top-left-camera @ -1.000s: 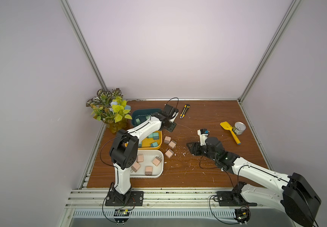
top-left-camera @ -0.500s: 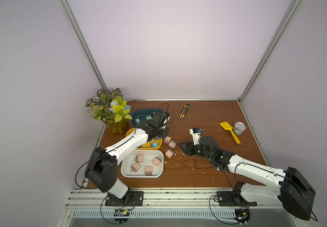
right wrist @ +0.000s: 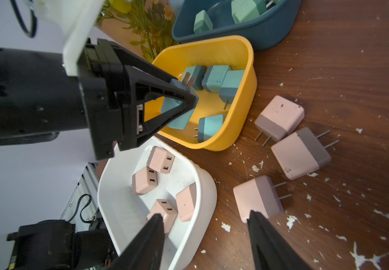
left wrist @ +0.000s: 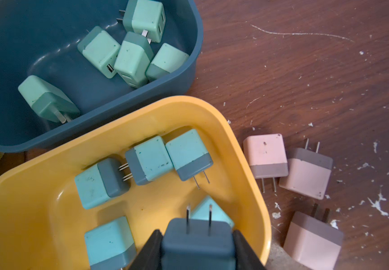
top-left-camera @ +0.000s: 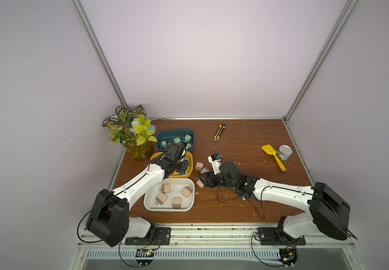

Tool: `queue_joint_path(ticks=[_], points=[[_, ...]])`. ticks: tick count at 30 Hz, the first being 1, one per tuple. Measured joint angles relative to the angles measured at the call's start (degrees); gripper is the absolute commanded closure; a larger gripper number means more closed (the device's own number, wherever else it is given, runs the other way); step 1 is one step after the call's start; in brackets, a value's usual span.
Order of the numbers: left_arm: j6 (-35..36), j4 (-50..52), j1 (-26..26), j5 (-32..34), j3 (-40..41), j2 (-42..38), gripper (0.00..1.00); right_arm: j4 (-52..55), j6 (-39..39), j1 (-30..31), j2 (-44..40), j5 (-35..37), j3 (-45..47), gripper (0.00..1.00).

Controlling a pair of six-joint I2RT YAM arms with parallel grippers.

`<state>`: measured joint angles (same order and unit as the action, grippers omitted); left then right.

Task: Place the plugs by color into the storage box
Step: Place the plug in the storage box.

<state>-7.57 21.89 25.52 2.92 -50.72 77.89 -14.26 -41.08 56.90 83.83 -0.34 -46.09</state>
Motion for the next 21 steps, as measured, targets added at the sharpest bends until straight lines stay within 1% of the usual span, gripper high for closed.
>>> queue_joint_path(ticks=[2, 3, 8, 13, 21], points=[[-0.02, -0.35, 0.00, 0.26, 0.70, -0.02, 0.25, 0.39, 0.02, 0.39, 1.46, 0.00, -1.25, 0.37], [0.35, -0.52, 0.00, 0.33, 0.98, -0.02, 0.23, 0.55, 0.04, 0.55, 1.92, 0.04, -1.84, 0.37], [1.36, -0.94, 0.00, 0.74, 1.16, -0.02, 0.23, 0.81, 0.09, 0.87, 2.38, 0.61, -3.43, 0.36], [1.73, -1.14, 0.00, 0.81, 1.18, -0.04, 0.23, 1.20, 0.13, 0.90, 4.59, 1.53, -5.60, 0.36], [1.81, -1.18, 0.00, 0.83, 1.18, -0.42, 0.24, 2.23, 0.68, 0.90, 6.25, 1.81, -6.91, 0.36]])
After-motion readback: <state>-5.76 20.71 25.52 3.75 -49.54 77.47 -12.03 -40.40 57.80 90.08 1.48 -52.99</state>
